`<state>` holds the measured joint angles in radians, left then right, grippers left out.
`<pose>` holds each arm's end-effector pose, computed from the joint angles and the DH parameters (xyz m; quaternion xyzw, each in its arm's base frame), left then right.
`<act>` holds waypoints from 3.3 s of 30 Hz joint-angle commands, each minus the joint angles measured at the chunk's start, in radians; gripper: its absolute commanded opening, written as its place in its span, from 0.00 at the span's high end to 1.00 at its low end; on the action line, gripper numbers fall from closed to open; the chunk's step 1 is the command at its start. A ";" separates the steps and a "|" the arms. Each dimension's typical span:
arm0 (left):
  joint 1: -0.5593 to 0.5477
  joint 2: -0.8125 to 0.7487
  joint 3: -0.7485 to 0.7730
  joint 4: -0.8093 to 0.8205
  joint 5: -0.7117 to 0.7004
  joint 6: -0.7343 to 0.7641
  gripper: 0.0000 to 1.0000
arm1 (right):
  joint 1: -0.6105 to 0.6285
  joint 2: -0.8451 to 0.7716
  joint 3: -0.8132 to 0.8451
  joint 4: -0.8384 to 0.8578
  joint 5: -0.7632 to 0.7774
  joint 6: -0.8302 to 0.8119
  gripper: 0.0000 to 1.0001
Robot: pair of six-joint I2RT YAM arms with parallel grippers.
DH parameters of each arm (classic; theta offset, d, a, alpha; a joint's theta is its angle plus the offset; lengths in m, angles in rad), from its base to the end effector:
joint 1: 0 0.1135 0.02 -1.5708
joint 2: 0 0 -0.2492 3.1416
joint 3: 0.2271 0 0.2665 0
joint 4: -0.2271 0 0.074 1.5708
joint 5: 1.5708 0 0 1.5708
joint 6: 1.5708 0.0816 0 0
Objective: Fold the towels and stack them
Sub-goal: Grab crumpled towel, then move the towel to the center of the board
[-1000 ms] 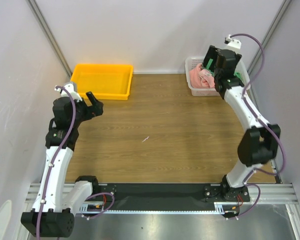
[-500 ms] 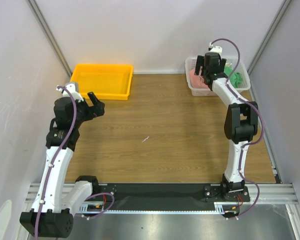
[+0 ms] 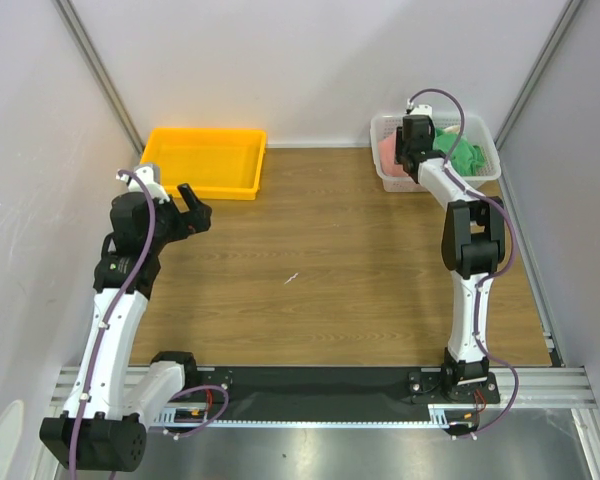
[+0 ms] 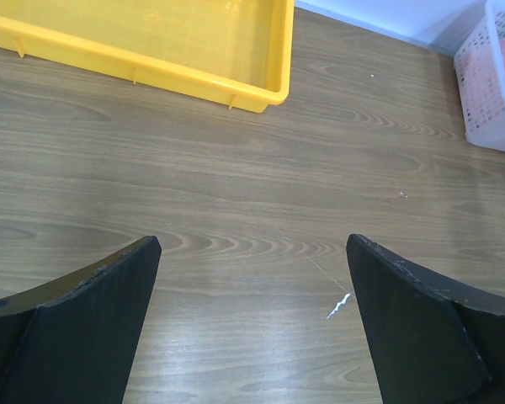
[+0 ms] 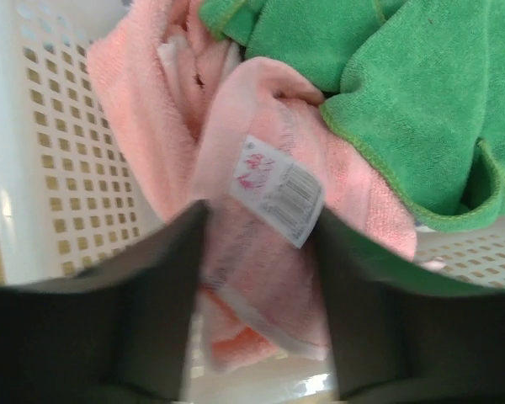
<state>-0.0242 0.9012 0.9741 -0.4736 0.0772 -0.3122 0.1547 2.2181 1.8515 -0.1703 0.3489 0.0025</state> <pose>0.2627 -0.0127 0.3270 -0.0984 0.8275 -0.1241 0.5387 0.5612 0.0593 0.1982 0.0204 0.8602 -0.1122 0.4971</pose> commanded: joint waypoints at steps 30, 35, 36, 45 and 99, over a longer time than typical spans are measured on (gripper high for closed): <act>-0.008 -0.051 -0.012 0.049 0.061 0.024 0.00 | 0.129 -0.431 0.353 -0.089 -0.122 -0.048 1.00; -0.014 -0.058 -0.014 0.056 0.079 0.025 0.00 | 0.210 -0.529 0.338 -0.106 -0.151 -0.078 1.00; -0.016 -0.058 -0.015 0.058 0.084 0.025 0.00 | 0.227 -0.566 0.330 -0.100 -0.156 -0.084 1.00; -0.023 -0.062 -0.020 0.078 0.170 0.036 0.00 | 0.426 -0.693 0.276 -0.119 -0.291 -0.071 1.00; -0.692 0.255 -0.060 0.464 -0.181 -0.228 0.15 | 0.473 -0.842 -0.804 0.216 -0.361 0.511 1.00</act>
<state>-0.6598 1.1290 0.8658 -0.1043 0.0807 -0.4774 0.6422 1.4307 1.0393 -0.0162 -0.0132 0.5087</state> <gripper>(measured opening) 0.858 0.035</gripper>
